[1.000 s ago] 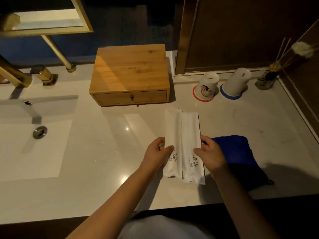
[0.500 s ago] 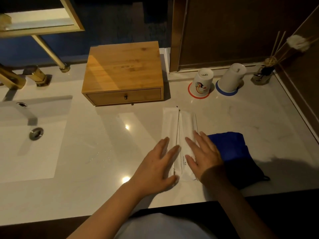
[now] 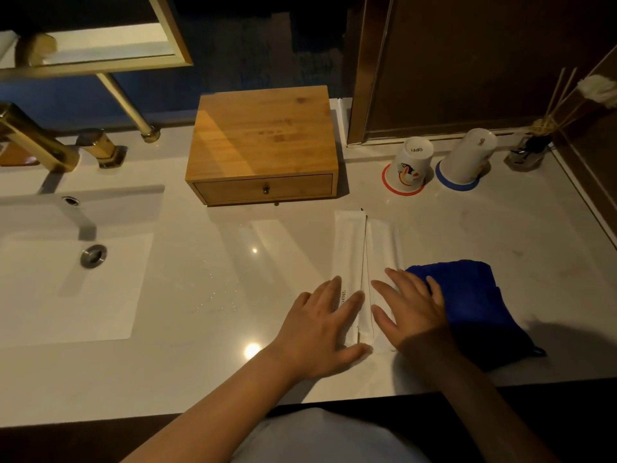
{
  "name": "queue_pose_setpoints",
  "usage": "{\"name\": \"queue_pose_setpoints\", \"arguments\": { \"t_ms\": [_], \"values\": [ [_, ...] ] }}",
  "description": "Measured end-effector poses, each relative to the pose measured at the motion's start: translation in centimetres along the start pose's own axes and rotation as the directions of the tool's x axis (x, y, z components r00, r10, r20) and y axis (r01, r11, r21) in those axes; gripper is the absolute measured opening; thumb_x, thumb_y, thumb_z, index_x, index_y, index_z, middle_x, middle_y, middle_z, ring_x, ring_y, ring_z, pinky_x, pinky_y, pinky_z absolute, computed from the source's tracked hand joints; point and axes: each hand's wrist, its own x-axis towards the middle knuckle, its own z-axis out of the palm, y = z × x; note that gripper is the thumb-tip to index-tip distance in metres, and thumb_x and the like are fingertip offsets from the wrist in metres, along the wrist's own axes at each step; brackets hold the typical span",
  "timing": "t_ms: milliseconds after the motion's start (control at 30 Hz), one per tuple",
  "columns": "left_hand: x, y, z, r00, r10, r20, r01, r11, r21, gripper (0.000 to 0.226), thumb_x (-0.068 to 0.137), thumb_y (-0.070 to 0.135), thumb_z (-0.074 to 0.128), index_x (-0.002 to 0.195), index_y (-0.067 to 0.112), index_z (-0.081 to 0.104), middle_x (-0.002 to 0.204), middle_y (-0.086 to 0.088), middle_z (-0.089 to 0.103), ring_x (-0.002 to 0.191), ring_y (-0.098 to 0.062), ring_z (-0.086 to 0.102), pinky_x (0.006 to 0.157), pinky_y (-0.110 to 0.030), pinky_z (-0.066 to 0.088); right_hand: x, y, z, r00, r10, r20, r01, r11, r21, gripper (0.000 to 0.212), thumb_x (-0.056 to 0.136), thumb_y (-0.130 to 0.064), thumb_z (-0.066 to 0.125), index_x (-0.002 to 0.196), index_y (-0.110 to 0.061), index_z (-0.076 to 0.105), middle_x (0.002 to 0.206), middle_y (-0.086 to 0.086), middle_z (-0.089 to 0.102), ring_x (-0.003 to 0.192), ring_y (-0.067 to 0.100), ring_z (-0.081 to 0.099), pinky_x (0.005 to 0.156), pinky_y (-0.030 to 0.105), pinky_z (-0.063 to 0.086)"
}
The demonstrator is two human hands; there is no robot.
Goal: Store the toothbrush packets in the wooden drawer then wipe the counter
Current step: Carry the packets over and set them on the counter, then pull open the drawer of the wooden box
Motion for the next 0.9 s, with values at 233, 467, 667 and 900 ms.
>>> {"name": "queue_pose_setpoints", "arguments": {
  "t_ms": [233, 467, 667, 900],
  "values": [
    [1.2, -8.5, -7.6, 0.987, 0.056, -0.151, -0.046, 0.996, 0.073, 0.06, 0.091, 0.046, 0.042, 0.143, 0.019, 0.032, 0.15, -0.011, 0.034, 0.131, -0.027, 0.039, 0.106, -0.038, 0.031, 3.8, -5.2, -3.4, 0.983, -0.093, -0.16, 0.096, 0.995, 0.011, 0.044, 0.091, -0.037, 0.048, 0.133, -0.023, 0.045, 0.143, 0.006, 0.043, 0.132, 0.023, 0.035, 0.11, 0.041, 0.024],
    [6.3, -20.6, -17.7, 0.961, 0.06, -0.269, 0.054, 0.917, 0.396, 0.055, 0.091, 0.048, 0.031, 0.139, 0.02, 0.033, 0.15, -0.013, 0.032, 0.135, -0.033, 0.033, 0.111, -0.048, 0.024, 13.6, -12.9, -5.2, 0.927, -0.228, -0.297, 0.208, 0.973, -0.096, 0.054, 0.089, -0.034, 0.05, 0.14, -0.024, 0.033, 0.153, 0.012, 0.024, 0.141, 0.031, 0.018, 0.112, 0.052, 0.017],
    [10.7, -24.6, -16.9, 0.98, -0.057, -0.191, 0.121, 0.931, 0.344, 0.064, 0.089, 0.063, 0.017, 0.146, 0.034, 0.014, 0.159, -0.005, 0.008, 0.146, -0.028, 0.003, 0.114, -0.057, 0.005, 19.1, -14.3, -4.2, 0.954, -0.174, -0.245, 0.133, 0.975, -0.176, 0.055, 0.091, -0.042, 0.043, 0.141, -0.027, 0.027, 0.154, 0.011, 0.022, 0.142, 0.031, 0.015, 0.112, 0.053, 0.014],
    [11.5, -25.4, -14.7, 0.964, -0.037, -0.264, 0.099, 0.969, 0.226, 0.065, 0.084, 0.066, 0.017, 0.144, 0.041, 0.016, 0.158, -0.002, 0.017, 0.145, -0.024, 0.012, 0.111, -0.056, 0.009, 18.6, -14.3, -2.3, 0.926, -0.141, -0.35, 0.095, 0.985, -0.145, 0.055, 0.088, -0.042, 0.051, 0.137, -0.02, 0.038, 0.144, 0.015, 0.041, 0.135, 0.033, 0.033, 0.109, 0.054, 0.024]
  ]
}}
